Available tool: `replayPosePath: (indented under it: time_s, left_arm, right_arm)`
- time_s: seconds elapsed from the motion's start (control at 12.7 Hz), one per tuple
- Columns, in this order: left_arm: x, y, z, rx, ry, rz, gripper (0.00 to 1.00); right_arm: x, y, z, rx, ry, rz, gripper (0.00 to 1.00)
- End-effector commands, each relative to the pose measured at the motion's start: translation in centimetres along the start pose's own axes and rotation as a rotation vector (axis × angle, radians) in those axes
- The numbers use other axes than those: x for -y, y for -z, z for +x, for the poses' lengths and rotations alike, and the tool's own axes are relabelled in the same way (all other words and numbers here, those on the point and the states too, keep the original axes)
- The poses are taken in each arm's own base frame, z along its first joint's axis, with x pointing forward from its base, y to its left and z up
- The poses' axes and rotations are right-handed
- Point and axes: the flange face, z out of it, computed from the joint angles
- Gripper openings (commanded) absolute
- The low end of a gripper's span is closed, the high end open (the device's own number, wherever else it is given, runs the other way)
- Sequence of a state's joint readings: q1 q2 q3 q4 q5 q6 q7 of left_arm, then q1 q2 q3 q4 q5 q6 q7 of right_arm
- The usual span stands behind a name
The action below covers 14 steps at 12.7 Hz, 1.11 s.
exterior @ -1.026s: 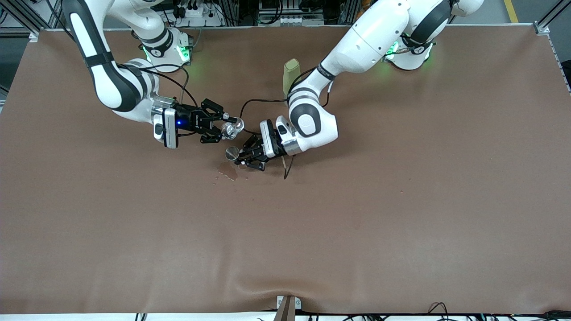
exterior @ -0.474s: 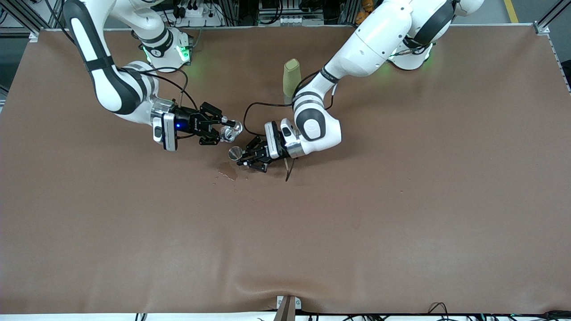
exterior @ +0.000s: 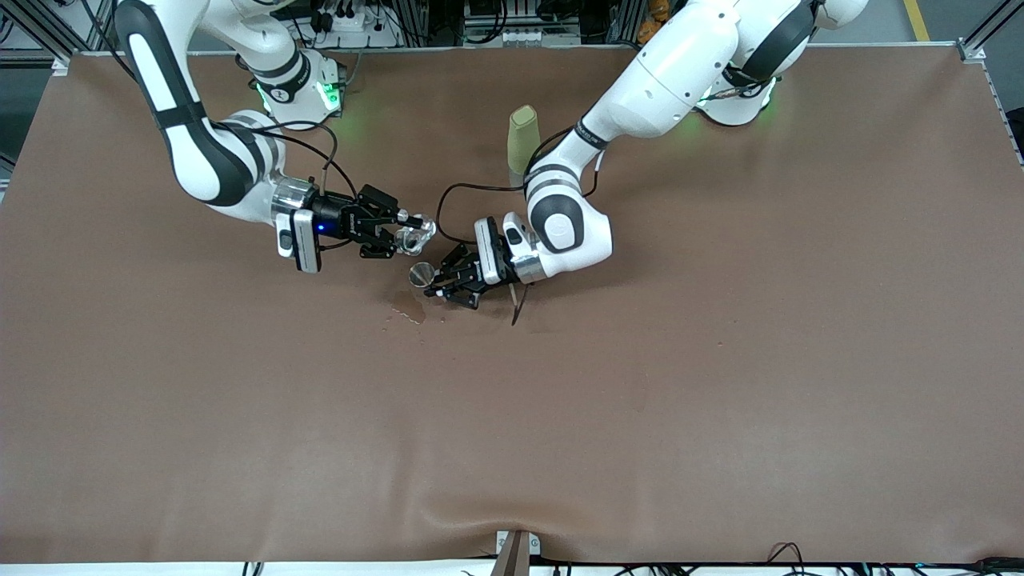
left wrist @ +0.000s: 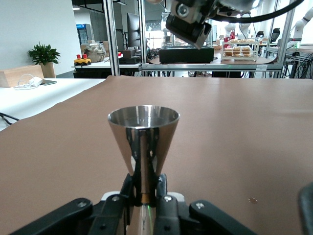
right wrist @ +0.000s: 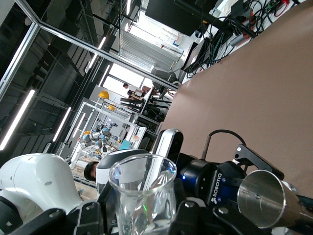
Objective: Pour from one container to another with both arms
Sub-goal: 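Tilt the beaker with the right gripper, pouring liquid into the jigger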
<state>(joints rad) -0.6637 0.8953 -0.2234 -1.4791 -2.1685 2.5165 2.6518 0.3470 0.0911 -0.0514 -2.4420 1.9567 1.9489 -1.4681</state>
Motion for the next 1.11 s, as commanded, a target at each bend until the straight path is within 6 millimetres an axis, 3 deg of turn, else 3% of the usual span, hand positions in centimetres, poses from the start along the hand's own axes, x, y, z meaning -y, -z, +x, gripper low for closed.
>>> replayPosePath:
  time_s: [0.0, 1.03]
  left_arm:
    - [-0.07, -0.03, 0.07, -0.015, -0.012, 0.005, 0.0]
    - [-0.15, -0.24, 0.17, -0.018, -0.039, 0.0, 0.0]
  right_arm:
    - [0.31, -0.13, 0.11, -0.015, -0.031, 0.019, 0.13]
    - [0.05, -0.17, 0.01, -0.013, -0.054, 0.028, 0.13]
